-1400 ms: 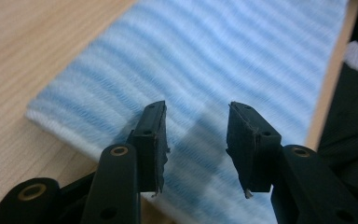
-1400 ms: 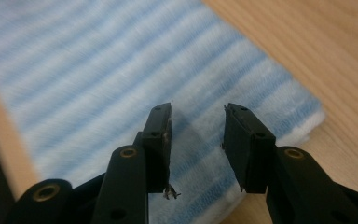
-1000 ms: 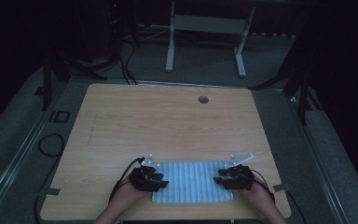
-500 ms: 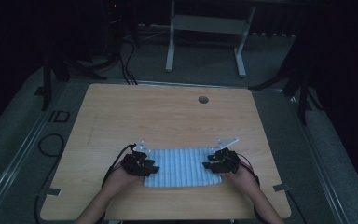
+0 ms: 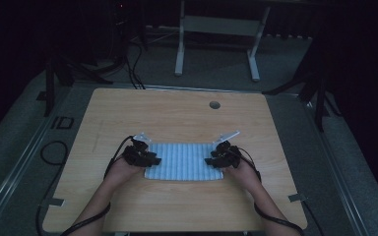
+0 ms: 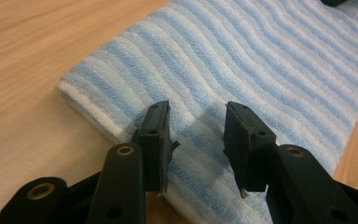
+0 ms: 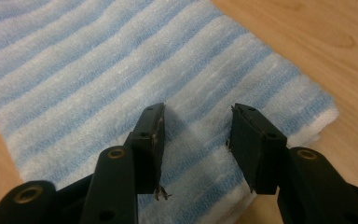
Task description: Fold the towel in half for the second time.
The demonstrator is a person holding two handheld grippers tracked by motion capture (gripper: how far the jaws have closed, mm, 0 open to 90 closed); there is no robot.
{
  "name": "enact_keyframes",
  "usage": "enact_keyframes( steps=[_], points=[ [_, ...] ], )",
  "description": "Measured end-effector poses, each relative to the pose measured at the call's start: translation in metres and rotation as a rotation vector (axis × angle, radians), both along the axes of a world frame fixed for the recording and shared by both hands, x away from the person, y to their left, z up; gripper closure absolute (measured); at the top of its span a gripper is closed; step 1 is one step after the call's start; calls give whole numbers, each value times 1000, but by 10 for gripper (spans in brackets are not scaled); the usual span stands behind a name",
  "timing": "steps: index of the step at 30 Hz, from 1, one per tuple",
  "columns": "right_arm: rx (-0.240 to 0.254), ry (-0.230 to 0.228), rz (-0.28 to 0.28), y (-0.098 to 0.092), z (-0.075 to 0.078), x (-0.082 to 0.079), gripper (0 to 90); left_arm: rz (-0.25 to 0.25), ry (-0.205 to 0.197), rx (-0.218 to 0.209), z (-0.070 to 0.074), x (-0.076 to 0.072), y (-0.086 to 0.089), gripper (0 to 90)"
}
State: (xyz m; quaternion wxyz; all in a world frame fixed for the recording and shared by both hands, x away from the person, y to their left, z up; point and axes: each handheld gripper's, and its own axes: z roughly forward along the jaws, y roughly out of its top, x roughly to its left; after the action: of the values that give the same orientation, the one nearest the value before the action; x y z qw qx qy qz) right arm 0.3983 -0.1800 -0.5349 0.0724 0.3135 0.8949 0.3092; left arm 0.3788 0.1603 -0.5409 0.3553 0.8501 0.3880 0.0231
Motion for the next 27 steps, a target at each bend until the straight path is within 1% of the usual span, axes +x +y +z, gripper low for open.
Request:
enact_keyframes(
  steps=[2, 5, 8, 10, 12, 15, 17, 18, 19, 20, 21, 22, 23, 26, 27],
  points=[
    [3, 4, -7, 3, 0, 5, 541, 6, 4, 9, 1, 5, 2, 604],
    [-3, -3, -14, 8, 0, 12, 539, 11, 6, 18, 1, 10, 4, 604],
    [-6, -3, -25, 12, 0, 18, 539, 24, 19, 7, 1, 17, 8, 603],
    [-4, -2, -30, 14, 0, 22, 540, 44, 38, -14, 1, 21, 11, 604],
    [-5, 5, -34, 17, 0, 24, 540, 46, 37, -8, 1, 23, 12, 604],
    [-16, -3, -35, 20, 1, 27, 540, 48, 33, -2, 1, 25, 12, 603],
    [-8, 11, -41, 20, 2, 27, 516, 57, 36, -10, 3, 25, 12, 597],
    [-3, 17, -41, 20, 4, 26, 512, 60, 30, -17, 5, 23, 12, 584],
    [-3, 8, -38, 19, 5, 25, 506, 57, 22, -24, 7, 21, 11, 584],
    [0, -1, -34, 19, 7, 24, 495, 59, 12, -27, 10, 19, 10, 571],
    [0, 0, -32, 18, 8, 23, 472, 59, 2, -33, 12, 17, 10, 536],
    [-3, -4, -27, 17, 9, 22, 450, 61, -5, -39, 15, 14, 10, 529],
    [-1, -13, -31, 15, 11, 21, 408, 63, -17, -36, 16, 12, 9, 504],
    [37, -13, -55, 8, 16, 18, 347, 65, -47, -41, 18, 4, 9, 422],
    [53, -17, -67, 4, 18, 16, 277, 68, -49, -39, 18, 3, 10, 368]
  ],
)
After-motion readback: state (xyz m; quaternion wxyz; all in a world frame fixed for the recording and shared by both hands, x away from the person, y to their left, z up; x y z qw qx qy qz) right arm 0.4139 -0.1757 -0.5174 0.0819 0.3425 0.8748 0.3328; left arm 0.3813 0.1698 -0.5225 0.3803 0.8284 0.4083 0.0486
